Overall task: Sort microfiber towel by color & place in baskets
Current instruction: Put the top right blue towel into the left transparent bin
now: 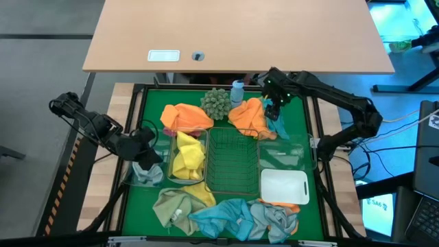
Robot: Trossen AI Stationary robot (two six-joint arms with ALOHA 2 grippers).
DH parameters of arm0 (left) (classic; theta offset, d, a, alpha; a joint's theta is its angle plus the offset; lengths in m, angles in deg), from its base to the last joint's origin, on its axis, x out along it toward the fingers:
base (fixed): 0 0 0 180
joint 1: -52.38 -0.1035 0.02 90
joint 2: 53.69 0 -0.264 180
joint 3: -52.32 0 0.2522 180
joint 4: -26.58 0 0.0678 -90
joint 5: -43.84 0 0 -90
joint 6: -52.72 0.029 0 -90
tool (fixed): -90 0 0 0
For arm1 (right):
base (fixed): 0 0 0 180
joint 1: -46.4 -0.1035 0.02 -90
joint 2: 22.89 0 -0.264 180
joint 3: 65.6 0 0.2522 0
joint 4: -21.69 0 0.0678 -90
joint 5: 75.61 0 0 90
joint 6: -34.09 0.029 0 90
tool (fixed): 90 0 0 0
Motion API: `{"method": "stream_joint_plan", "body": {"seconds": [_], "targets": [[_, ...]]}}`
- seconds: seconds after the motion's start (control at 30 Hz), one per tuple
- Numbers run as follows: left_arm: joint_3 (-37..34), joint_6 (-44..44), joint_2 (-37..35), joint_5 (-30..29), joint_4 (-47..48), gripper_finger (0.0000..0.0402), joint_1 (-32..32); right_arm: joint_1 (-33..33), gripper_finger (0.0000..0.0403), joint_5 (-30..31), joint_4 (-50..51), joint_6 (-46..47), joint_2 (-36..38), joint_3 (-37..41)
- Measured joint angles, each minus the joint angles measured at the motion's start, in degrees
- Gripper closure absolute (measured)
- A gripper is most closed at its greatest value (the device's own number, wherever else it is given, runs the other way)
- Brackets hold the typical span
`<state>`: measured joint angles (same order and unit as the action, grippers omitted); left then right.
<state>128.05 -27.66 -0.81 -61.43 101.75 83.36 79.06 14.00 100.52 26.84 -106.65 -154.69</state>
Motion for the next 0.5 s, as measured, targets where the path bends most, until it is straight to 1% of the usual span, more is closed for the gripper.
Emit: {"method": "stream_joint_plan", "body": {"seconds": [0.07,0.2,0.37,0.5], "targets": [[0.0,0.0,0.0,-0.3,0.0,0.0292,0.0,0.6,0.0149,0.2,-1.0,1.4,0.0,2.5],[0.0,0.0,0.0,-0.3,0.1,0.0292,0.0,0.4,0.0149,0.1,-6.0,1.6,0.0,7.2],[0.0,0.0,0.0,-0.3,0.2,0.0292,0.0,0.4,0.0149,0.4,-10.5,1.7,0.0,10.9],[0.0,0.0,0.0,-0.6,0.2,0.0292,0.0,0.4,0.0149,6.0,-11.5,2.8,0.0,12.1]]}}
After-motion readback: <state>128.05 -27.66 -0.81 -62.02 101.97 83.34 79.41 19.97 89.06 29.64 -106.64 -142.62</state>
